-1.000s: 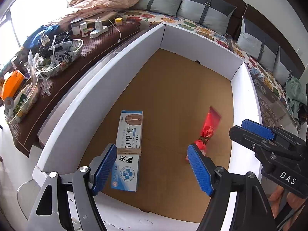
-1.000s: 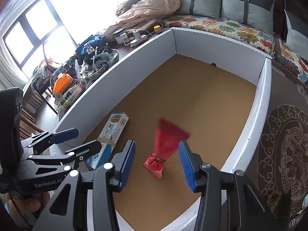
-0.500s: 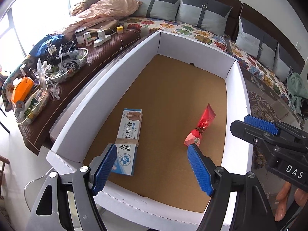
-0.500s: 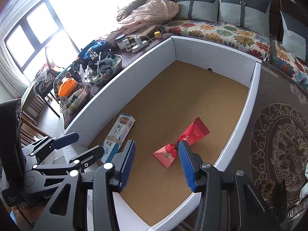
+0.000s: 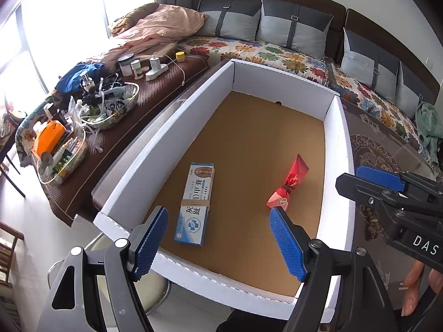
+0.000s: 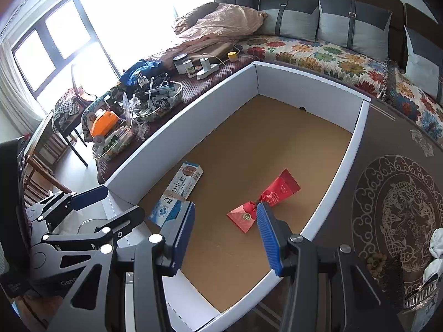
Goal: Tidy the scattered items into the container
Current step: 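Open both grippers to drop the ointment box and red packet inside, then grasp the clear Kuromi box with right gripper while left grasps the bead bracelet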
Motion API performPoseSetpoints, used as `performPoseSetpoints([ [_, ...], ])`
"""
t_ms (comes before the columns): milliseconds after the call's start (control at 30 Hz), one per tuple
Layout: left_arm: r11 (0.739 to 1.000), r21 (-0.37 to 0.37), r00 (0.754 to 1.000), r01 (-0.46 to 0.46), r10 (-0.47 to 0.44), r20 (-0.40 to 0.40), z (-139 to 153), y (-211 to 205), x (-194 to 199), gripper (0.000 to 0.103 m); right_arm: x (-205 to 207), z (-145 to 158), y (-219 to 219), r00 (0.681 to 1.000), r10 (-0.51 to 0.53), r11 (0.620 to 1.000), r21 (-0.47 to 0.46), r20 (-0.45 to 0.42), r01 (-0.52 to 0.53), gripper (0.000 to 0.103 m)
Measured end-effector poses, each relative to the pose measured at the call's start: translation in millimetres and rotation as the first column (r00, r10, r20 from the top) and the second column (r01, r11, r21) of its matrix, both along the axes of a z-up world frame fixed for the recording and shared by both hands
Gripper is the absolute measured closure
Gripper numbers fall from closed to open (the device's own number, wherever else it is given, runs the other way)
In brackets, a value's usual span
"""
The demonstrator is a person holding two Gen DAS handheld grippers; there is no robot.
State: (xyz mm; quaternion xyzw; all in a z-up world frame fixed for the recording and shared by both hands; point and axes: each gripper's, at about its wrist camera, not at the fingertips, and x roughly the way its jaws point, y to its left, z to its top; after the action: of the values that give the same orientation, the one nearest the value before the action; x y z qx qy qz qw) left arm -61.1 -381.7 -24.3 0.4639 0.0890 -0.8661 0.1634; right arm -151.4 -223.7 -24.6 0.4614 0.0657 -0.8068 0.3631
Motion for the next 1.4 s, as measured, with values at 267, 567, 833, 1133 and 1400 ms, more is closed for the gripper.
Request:
performPoseSetpoints([
  [267, 1.000, -0.021, 1.000, 0.013, -0.013, -0.019, 18.1, 15.9, 12.9, 0.028, 18.6, 8.4, 20.2, 1.000, -0.009, 1.000, 0.000, -0.020, 0.009, 0.055],
  [567, 0.991, 0.014, 0.991, 0.132, -0.132, -0.033, 16.4, 96.8, 32.1, 0.028, 75.3, -29.5, 142.6, 0.989, -0.148, 0.985, -0.093, -0.024, 0.146, 0.055],
  [833, 0.937, 0.080, 0.938, 0.340, -0.344, 0.041, -16.9, 231.7, 25.6, 0.028, 125.6, -74.5, 313.8, 0.920, -0.385, 0.921, -0.093, -0.074, 0.378, 0.055],
  [1133, 0.874, 0.170, 0.865, 0.455, -0.479, 0.148, -63.1, 335.1, 21.2, 0.028, 82.7, -78.4, 474.1, 0.898, -0.416, 0.909, -0.029, -0.145, 0.416, 0.052],
  [1400, 0.875, 0.151, 0.857, 0.461, -0.483, 0.182, -65.0, 335.6, 18.2, 0.028, 5.2, -104.3, 480.9, 0.985, -0.155, 0.972, 0.166, -0.079, 0.166, 0.045],
])
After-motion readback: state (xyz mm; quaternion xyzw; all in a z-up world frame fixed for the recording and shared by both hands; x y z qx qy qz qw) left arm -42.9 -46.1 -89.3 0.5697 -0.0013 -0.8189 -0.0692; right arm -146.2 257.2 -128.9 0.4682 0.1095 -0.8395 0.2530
